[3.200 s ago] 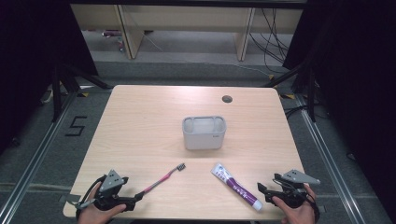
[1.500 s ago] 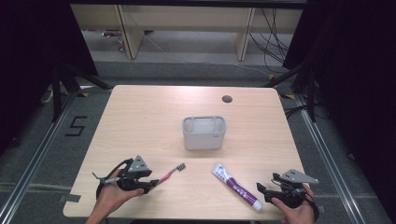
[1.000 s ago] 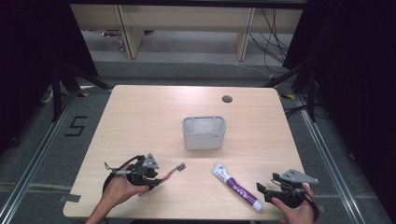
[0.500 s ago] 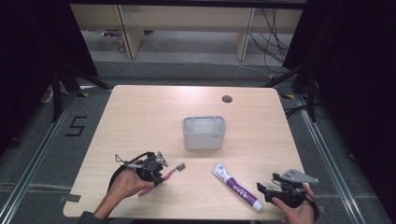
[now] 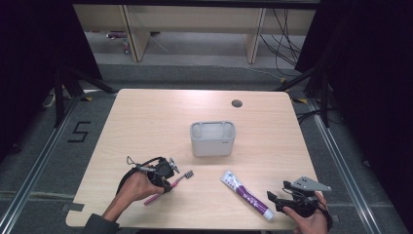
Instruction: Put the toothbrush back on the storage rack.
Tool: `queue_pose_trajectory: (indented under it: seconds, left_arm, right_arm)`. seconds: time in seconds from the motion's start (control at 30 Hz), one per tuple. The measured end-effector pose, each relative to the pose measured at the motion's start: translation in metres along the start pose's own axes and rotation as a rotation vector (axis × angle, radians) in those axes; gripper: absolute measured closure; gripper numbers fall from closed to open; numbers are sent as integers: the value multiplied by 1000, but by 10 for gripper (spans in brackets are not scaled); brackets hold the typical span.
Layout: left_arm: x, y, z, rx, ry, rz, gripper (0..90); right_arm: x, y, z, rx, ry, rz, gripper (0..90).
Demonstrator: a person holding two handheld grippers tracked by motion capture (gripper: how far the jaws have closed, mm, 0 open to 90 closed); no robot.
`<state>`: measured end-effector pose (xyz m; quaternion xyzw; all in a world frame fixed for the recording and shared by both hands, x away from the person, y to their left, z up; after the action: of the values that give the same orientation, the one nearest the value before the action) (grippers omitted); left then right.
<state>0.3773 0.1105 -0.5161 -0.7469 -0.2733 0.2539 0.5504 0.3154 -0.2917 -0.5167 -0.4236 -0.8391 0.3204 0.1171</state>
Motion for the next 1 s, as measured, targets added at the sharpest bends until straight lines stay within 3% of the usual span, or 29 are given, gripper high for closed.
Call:
queue_pose_trajectory:
  seconds: [0.17,0.23,0.37,0.4,0.43,1.0]
  left_arm:
    - [0,2,-2,34,-1,-1,804]
    - [-1,2,-3,54,5,-5,808]
    - [-2,4,-5,78,7,-14,806]
    - [-2,4,-6,84,16,-14,805]
    - [-3,5,-6,88,13,-16,807]
    - [-1,4,-6,86,23,-30,819]
  right_arm:
    - [0,1,0,-1,-2,-13,239]
    - [-1,0,0,-2,-32,1,239]
    - [-1,1,0,2,-41,-2,239]
    - [2,1,0,6,-17,-10,239]
    - [0,1,-1,1,-42,-3,239]
    - [0,0,-1,-7,-36,-7,246]
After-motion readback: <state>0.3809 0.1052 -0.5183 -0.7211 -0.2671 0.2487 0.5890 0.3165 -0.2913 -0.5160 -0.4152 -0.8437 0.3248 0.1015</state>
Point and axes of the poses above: each handheld gripper's, and its own axes: y roughly forward along the jaws, z roughly out of its underside, x roughly to its left, the point moved 4 cm from there along y, roughly forward along the jaws, and after that the axes turned 13 degrees about -y, right-handed, at the moved point
